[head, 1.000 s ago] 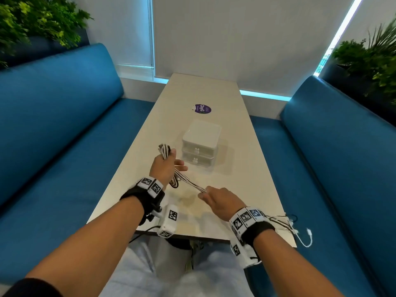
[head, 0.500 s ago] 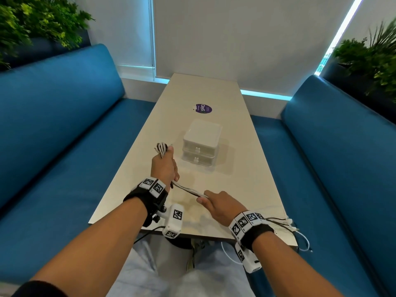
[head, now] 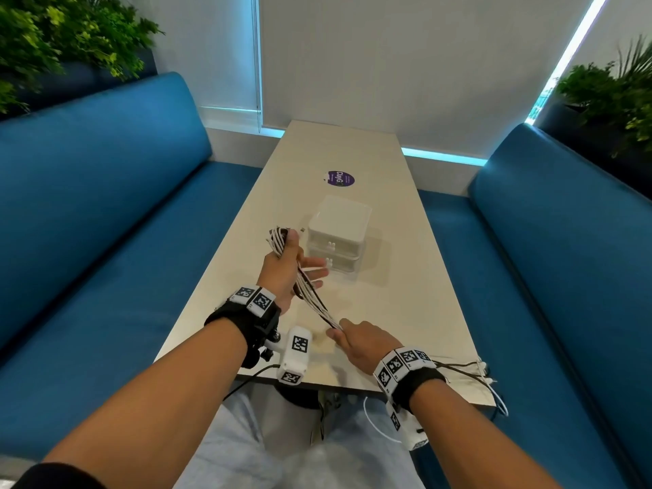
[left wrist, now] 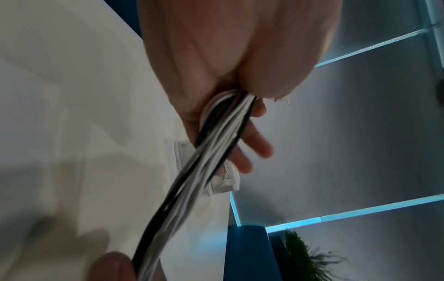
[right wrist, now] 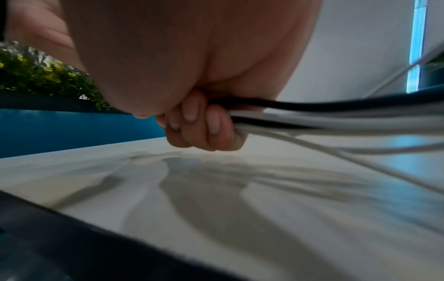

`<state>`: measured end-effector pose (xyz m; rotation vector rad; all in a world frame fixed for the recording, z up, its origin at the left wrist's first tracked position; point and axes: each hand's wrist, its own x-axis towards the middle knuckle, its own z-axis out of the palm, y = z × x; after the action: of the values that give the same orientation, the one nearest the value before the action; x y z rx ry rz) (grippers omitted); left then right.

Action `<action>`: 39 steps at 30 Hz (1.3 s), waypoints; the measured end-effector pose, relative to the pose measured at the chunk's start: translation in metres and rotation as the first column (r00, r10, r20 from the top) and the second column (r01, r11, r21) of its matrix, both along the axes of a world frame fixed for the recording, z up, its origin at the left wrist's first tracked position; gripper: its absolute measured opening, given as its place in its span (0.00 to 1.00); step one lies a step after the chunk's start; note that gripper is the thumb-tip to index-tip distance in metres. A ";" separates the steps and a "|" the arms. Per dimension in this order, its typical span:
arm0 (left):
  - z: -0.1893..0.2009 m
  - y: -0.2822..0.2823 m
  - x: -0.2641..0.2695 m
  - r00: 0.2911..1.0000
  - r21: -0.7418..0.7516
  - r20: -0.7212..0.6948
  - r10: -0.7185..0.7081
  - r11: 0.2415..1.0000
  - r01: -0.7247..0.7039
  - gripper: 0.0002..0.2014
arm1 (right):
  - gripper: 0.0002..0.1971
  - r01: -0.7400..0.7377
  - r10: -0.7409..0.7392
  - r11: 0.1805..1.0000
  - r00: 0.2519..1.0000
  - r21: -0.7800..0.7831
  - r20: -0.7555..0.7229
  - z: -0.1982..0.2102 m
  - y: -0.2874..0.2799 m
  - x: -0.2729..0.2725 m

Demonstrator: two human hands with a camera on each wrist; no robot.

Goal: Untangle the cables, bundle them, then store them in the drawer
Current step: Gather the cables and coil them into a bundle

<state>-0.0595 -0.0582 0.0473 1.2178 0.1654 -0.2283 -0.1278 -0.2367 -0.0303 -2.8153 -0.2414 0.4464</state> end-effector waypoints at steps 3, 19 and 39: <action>0.004 -0.009 -0.006 0.998 -0.028 -0.025 0.065 0.997 -0.066 0.26 | 0.27 -0.008 0.008 1.000 1.000 0.013 -0.002 0.000 0.003 0.000; -0.017 -0.006 -0.003 0.999 0.253 -0.033 -0.032 0.967 0.039 0.26 | 0.24 -0.058 0.058 0.998 0.998 -0.012 -0.020 0.002 -0.003 0.003; -0.059 -0.009 -0.031 0.626 0.960 -0.157 -0.764 0.032 0.280 0.23 | 0.14 -0.015 0.014 0.995 1.000 0.095 0.012 0.005 -0.034 0.009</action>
<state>-0.0909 -0.0671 -0.0113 2.5611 -0.7513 -0.6085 -0.1185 -0.2703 -0.0249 -2.7253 -0.2782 0.4105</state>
